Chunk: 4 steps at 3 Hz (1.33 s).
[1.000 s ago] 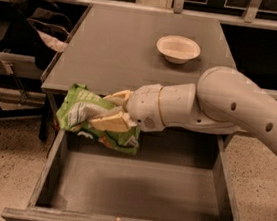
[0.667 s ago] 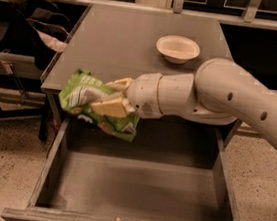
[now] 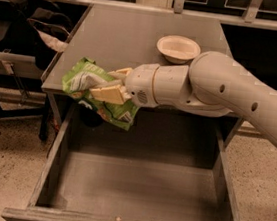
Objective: Pick green rice chip bag from top drawer and place on counter
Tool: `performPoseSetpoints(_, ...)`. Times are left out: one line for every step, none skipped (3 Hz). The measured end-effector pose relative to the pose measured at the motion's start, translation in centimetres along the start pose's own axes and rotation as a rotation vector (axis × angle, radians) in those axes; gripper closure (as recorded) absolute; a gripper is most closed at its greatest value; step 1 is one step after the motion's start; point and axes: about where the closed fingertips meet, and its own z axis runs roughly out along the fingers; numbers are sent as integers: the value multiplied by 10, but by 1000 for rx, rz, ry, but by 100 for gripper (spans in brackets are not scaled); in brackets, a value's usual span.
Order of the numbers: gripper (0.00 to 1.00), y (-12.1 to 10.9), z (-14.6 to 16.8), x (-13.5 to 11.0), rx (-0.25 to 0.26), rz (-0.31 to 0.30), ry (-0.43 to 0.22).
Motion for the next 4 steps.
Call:
performPoseSetpoints(100,7,3,3,5,4,15)
performPoseSetpoints(100,-1,0,-36,44,-79,-2)
performPoseSetpoints(100,-12,0,-64,65,-124,-24)
performPoseSetpoints(100,-31,5,-69,140,-155,-6)
